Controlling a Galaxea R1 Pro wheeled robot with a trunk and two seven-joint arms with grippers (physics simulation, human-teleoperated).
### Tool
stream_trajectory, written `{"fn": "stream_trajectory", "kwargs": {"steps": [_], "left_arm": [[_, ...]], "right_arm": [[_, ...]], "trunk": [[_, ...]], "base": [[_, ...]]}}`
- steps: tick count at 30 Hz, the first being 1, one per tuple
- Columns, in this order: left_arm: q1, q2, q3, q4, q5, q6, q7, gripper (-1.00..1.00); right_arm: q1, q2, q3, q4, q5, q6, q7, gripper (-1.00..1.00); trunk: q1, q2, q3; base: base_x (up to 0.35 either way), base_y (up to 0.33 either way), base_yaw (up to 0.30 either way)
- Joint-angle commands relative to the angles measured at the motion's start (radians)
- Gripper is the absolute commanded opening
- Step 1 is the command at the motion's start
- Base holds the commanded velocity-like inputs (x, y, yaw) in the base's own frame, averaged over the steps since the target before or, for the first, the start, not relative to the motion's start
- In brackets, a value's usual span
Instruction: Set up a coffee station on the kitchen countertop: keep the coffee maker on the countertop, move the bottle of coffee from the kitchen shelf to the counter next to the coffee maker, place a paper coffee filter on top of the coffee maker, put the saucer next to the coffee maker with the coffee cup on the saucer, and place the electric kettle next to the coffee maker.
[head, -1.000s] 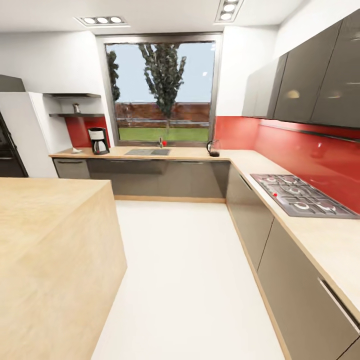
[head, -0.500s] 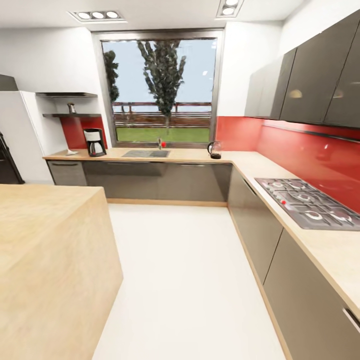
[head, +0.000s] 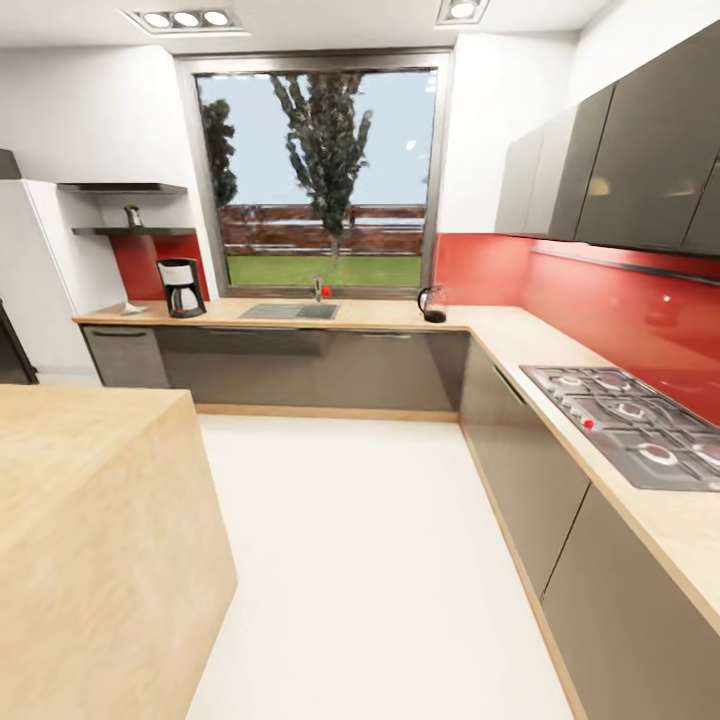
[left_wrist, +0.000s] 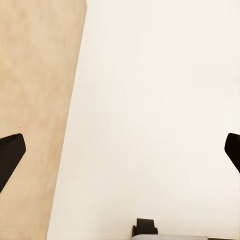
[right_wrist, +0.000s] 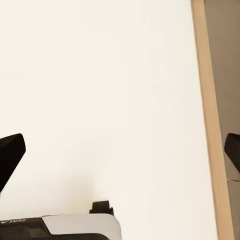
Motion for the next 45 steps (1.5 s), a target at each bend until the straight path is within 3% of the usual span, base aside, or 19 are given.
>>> {"fn": "stream_trajectory", "kwargs": {"steps": [1, 45], "left_arm": [[-0.001, 0.0, 0.0, 0.001, 0.001, -0.003, 0.002, 1.0], [-0.001, 0.0, 0.0, 0.003, 0.0, -0.003, 0.002, 1.0]], "right_arm": [[-0.001, 0.0, -0.001, 0.0, 0.0, -0.003, 0.0, 1.0], [-0.001, -0.001, -0.001, -0.001, 0.001, -0.004, 0.0, 1.0]], "trunk": [[0.001, -0.002, -0.002], [0.001, -0.002, -0.002]], "base": [[0.338, 0.0, 0.0], [0.338, 0.0, 0.0]]}}
